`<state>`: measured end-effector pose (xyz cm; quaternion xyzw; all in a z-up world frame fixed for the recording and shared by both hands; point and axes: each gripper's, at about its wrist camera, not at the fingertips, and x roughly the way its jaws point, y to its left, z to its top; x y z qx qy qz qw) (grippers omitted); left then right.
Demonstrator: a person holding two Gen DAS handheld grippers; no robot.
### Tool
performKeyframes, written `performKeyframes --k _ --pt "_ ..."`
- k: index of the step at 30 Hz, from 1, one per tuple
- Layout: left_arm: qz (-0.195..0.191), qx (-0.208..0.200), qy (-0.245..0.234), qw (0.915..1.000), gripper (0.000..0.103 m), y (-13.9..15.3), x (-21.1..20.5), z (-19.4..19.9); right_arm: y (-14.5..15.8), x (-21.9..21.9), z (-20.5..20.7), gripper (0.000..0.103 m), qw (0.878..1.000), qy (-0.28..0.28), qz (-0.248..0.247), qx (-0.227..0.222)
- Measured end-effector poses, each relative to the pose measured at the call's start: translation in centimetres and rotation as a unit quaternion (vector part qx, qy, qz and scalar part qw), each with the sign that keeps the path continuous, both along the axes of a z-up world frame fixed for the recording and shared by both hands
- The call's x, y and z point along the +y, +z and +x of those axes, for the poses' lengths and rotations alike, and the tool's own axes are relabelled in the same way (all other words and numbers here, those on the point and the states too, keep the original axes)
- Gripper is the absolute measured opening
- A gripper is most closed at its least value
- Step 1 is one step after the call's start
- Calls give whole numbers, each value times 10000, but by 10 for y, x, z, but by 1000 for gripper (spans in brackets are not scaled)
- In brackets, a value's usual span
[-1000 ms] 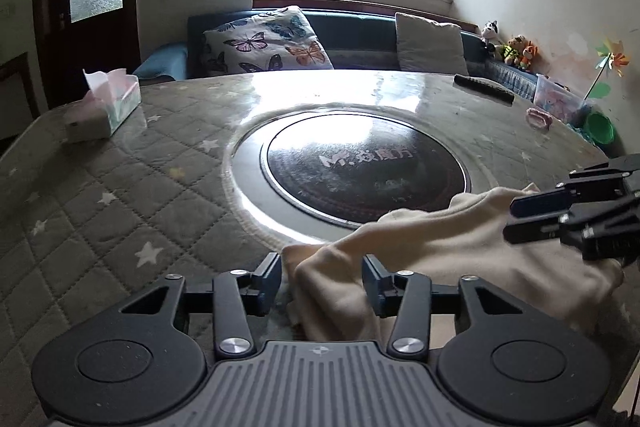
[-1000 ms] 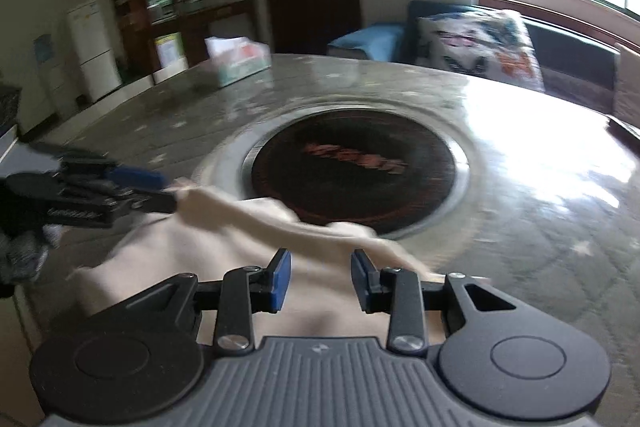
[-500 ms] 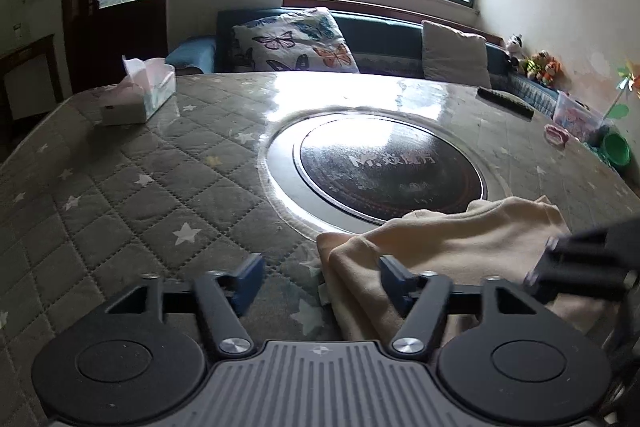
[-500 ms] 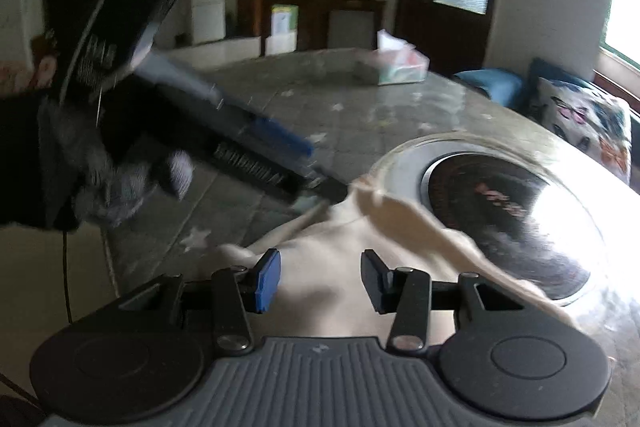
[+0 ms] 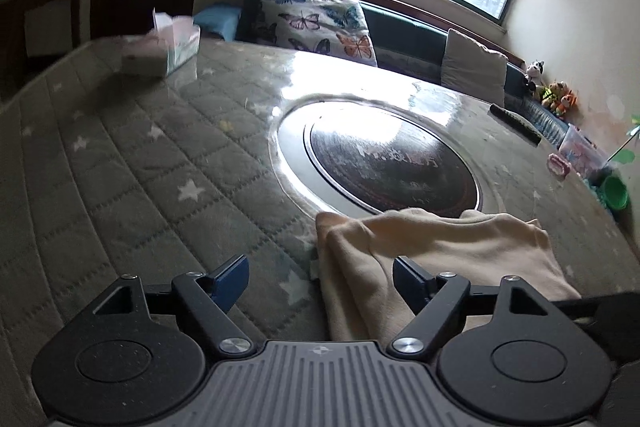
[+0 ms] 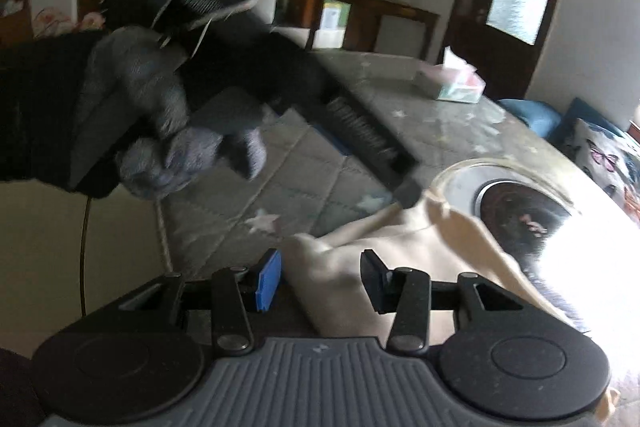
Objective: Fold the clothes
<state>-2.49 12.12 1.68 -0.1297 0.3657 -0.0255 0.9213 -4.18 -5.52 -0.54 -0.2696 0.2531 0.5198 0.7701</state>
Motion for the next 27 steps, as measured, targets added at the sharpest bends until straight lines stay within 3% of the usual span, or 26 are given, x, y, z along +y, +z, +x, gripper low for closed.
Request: performKeyframes --k 3,5,7,11,14,18,21,27 --pt "-325 140 95 9993 81 -3 2 1 -7 4 -1 28 9999 -61 -110 -77" --pt "-548 235 164 9981 81 -5 3 3 -4 2 1 10 9999 -156 -34 -24" --pt "-771 329 232 9962 80 -7 4 4 3 -4 5 7 9994 -270 159 150" --pt "-1215 518 368 9906 79 -11 7 6 18 -17 13 6 9966 -481 536 396" --pt "-1521 635 412 9855 70 -14 5 10 26 -28 16 6 9943 -571 734 522" --pt "-1886 784 409 9781 25 -21 3 16 29 -38 14 6 9930 -592 847 566" --pt "-1972 838 408 9759 18 -24 2 18 28 -43 15 6 9921 -644 869 633" --pt "-1835 840 395 9786 18 -23 -1 20 30 -80 30 11 9846 -1208 996 781"
